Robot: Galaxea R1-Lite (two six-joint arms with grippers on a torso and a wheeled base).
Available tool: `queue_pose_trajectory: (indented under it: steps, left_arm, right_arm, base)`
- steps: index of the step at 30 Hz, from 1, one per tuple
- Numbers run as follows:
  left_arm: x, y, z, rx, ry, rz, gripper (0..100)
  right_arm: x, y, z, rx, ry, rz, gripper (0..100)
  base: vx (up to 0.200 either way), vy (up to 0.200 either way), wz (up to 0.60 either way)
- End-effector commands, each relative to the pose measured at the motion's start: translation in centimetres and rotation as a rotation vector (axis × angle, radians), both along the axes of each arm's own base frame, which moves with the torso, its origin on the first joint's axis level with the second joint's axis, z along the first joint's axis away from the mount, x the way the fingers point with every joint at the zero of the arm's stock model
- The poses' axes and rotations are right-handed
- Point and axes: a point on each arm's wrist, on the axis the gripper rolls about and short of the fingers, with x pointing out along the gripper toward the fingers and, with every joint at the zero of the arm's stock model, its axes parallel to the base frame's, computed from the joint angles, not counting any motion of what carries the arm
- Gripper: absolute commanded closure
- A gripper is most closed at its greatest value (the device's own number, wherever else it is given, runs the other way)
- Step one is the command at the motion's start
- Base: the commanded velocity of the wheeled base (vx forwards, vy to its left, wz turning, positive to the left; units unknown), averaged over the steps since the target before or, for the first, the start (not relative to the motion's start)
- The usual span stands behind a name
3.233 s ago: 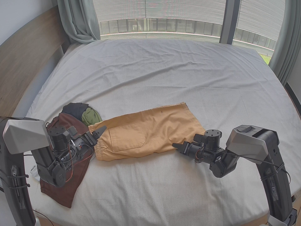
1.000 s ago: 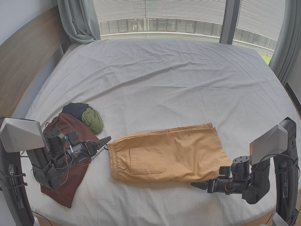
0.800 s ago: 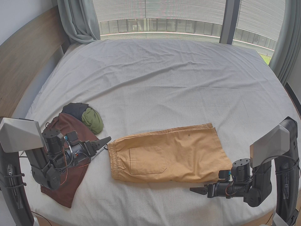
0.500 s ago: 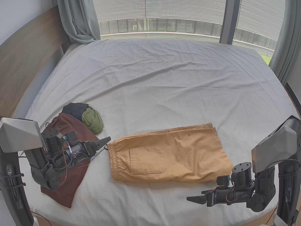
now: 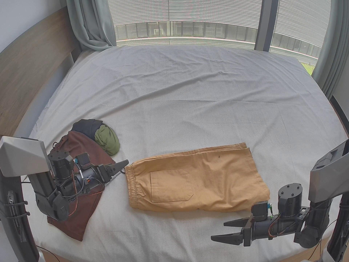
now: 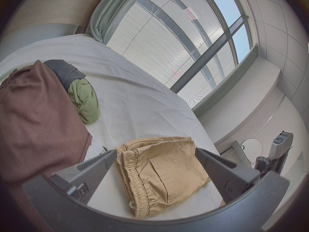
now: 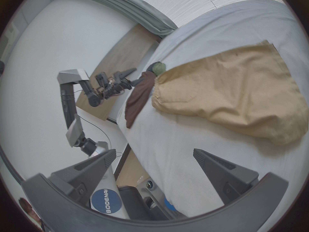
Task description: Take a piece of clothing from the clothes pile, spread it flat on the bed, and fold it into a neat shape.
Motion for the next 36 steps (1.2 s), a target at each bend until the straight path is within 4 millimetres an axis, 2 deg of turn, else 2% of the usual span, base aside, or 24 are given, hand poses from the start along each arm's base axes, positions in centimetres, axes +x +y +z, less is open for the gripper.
queue_pose_trajectory:
  steps: [1, 8, 15, 22, 25, 36]
  left_arm:
    - [-0.1, -0.1, -0.1, -0.002, 0.006, -0.006, 0]
    - [-0.2, -0.2, -0.7, -0.003, 0.027, -0.023, 0]
    - [-0.3, -0.5, -1.4, -0.002, 0.054, -0.031, 0]
    - [-0.1, -0.7, -2.5, -0.018, 0.099, -0.030, 0]
    - [0.1, -0.8, -3.6, -0.032, 0.141, -0.027, 0]
    - [0.5, -1.2, -7.1, -0.020, 0.222, -0.038, 0]
  right_arm:
    - [0.9, -0.3, 2.4, 0.084, -0.093, 0.004, 0]
    - [2.8, -2.2, 4.6, 0.176, -0.134, -0.066, 0]
    - [3.4, -3.1, 4.3, 0.171, -0.127, -0.110, 0]
    - [5.3, -4.3, 3.5, 0.162, -0.128, -0.185, 0]
    - [5.8, -5.0, 3.3, 0.160, -0.125, -0.213, 0]
    - [5.9, -5.2, 3.1, 0.157, -0.119, -0.221, 0]
  base:
    - [0.000, 0.000, 0.00]
    - [0.000, 0.000, 0.00]
    - [0.000, 0.000, 0.00]
    - [0.000, 0.000, 0.00]
    - [0.000, 0.000, 0.00]
    - [0.000, 0.000, 0.00]
